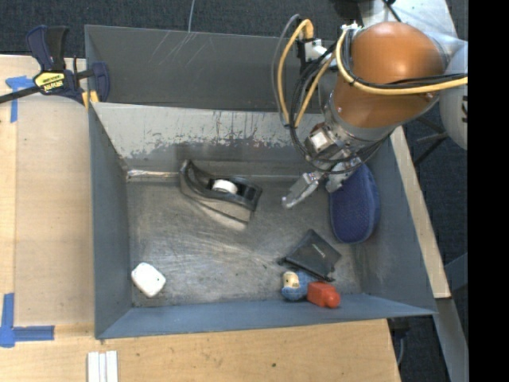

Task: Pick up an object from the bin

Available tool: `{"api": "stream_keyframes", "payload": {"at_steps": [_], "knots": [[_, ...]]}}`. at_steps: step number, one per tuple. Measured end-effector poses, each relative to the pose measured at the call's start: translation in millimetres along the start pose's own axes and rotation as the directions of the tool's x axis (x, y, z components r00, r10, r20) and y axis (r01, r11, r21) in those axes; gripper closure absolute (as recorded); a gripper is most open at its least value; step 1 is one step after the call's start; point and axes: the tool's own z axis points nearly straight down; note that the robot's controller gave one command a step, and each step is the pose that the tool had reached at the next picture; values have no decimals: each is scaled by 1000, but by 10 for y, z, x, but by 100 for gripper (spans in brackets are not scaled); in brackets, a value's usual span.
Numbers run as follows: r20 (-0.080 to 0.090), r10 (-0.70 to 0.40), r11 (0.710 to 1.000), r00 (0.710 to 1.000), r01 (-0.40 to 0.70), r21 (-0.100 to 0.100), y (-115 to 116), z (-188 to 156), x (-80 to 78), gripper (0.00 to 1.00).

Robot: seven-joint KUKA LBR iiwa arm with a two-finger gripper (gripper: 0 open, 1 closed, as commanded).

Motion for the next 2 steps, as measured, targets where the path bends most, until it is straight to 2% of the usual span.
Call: {"api": "stream_keyframes", "payload": {"at_steps": [1, 2], "knots": [[1, -201, 980, 980, 201, -4, 786, 780, -47, 0], [9, -384, 923, 923, 384, 14, 1091, 699, 543, 0]]}}
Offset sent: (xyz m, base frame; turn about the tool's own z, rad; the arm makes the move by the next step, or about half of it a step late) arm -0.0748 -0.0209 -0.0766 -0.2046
